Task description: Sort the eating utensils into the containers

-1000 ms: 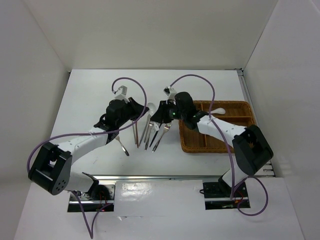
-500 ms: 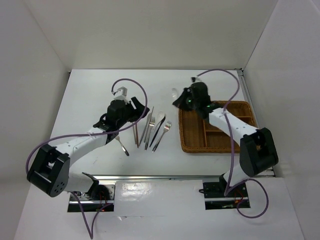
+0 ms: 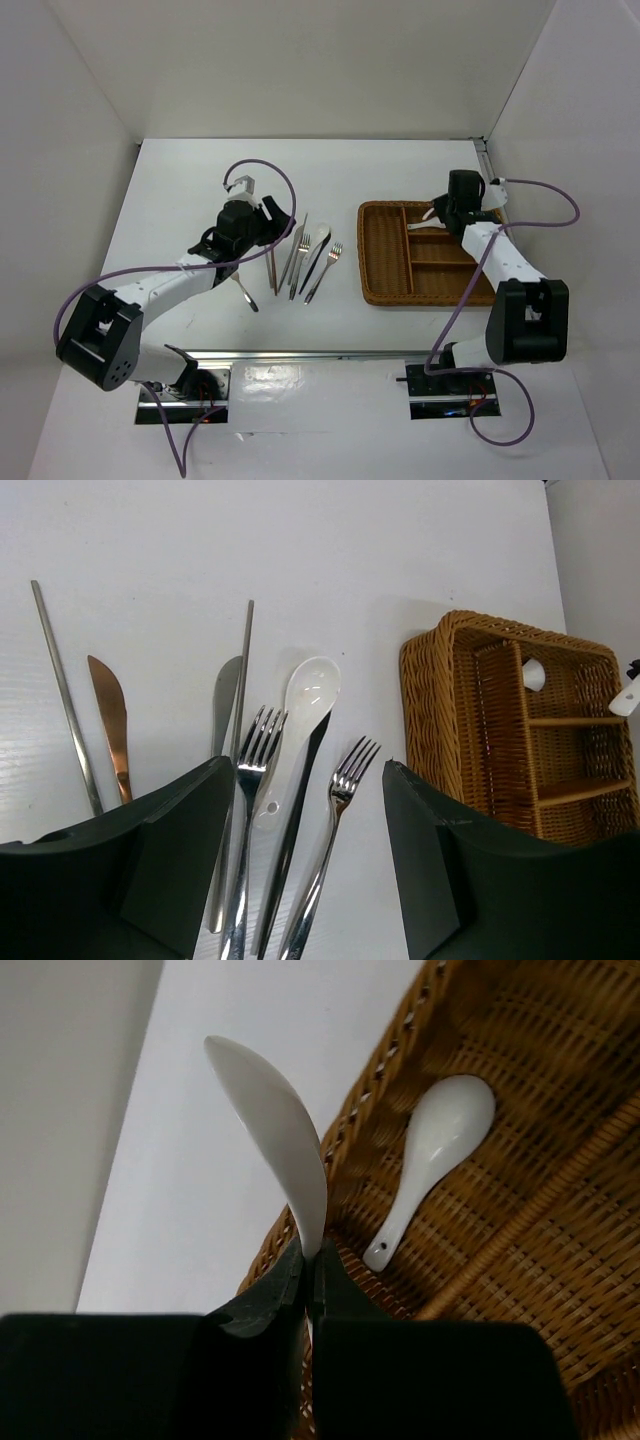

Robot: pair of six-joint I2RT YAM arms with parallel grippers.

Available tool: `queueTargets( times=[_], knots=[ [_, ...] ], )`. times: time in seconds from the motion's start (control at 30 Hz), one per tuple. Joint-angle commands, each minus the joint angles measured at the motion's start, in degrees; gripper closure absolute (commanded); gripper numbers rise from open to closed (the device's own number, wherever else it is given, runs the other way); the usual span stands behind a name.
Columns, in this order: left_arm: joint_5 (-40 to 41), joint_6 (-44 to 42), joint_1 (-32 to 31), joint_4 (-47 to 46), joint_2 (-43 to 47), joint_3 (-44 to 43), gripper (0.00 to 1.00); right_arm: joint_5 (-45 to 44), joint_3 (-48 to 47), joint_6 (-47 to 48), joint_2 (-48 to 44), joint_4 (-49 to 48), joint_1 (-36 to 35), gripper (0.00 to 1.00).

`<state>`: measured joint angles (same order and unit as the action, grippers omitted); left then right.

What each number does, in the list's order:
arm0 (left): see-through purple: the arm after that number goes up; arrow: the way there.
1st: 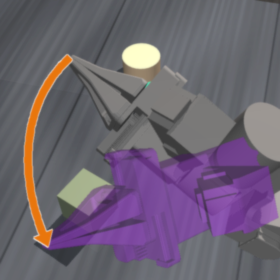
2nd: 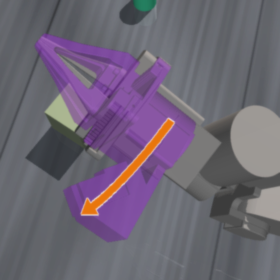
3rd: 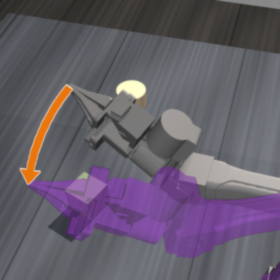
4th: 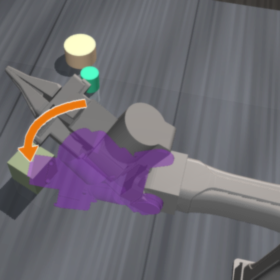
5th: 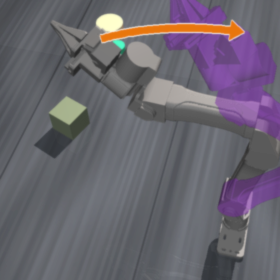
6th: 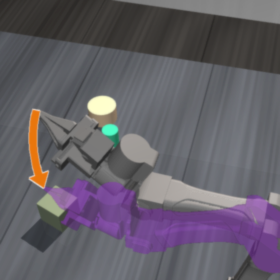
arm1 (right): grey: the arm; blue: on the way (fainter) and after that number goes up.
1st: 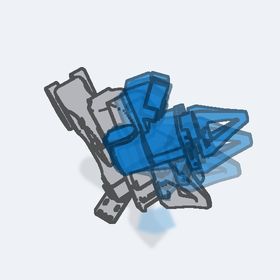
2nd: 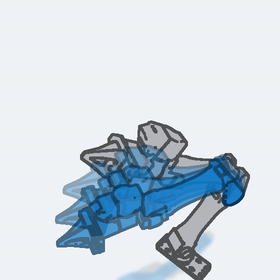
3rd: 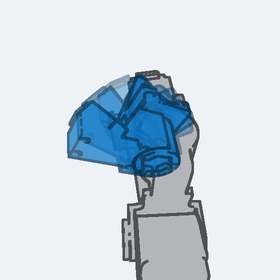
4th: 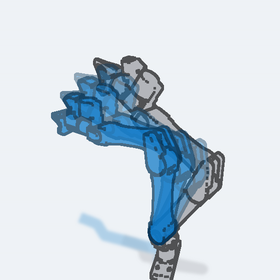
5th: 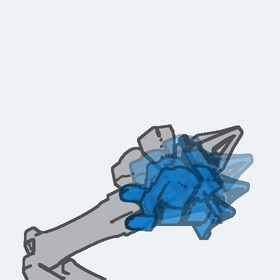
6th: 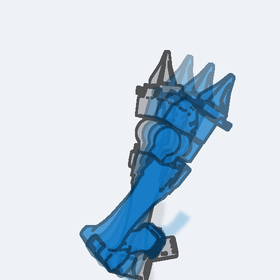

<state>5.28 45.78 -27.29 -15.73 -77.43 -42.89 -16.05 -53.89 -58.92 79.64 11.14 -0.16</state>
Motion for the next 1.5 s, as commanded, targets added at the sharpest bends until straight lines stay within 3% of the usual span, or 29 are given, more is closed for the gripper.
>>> queueTargets(
  times=[0.0, 0.23, 0.57, 0.83, 0.93, 0.97, 1.13, 1.47],
  knots=[
    [-0.1, -1.2, 0.0, -1.4, -0.5, -0.8, 0.25, -6.3, -0.9, -6.5, 3.0, 2.2, 0.3, 1.00],
    [-0.1, -1.2, 0.0, -1.4, -0.5, -0.3, 0.25, -7.6, -0.1, -18.7, 6.0, 5.1, 0.3, 1.00],
    [0.4, -1.2, 0.0, -1.4, -0.5, -0.3, 0.25, -8.2, -1.2, -27.6, 11.3, 8.0, 0.3, 1.00],
    [0.4, -2.4, 0.0, -0.9, 0.0, 0.8, 0.24, -7.6, -1.7, -28.2, 13.8, 7.5, 0.3, 0.99],
    [-0.8, -4.3, 0.0, -2.3, -0.5, 0.8, 0.20, -7.0, -2.3, -26.7, 13.8, 6.8, 0.3, 0.84],
    [-2.6, -6.1, 0.0, -3.5, -1.7, 0.8, 0.18, -6.5, -2.3, -23.9, 13.8, 5.1, 0.3, 0.71],
    [-7.9, -12.2, 0.0, -2.9, -5.7, -1.9, 0.17, -4.1, -1.7, -16.8, 11.5, -0.5, 0.3, 0.40],
    [-11.5, -16.8, 0.0, -1.7, -12.6, -7.6, 0.22, 2.0, -3.4, -1.7, 4.3, -2.1, 0.3, 0.35]
  ],
)
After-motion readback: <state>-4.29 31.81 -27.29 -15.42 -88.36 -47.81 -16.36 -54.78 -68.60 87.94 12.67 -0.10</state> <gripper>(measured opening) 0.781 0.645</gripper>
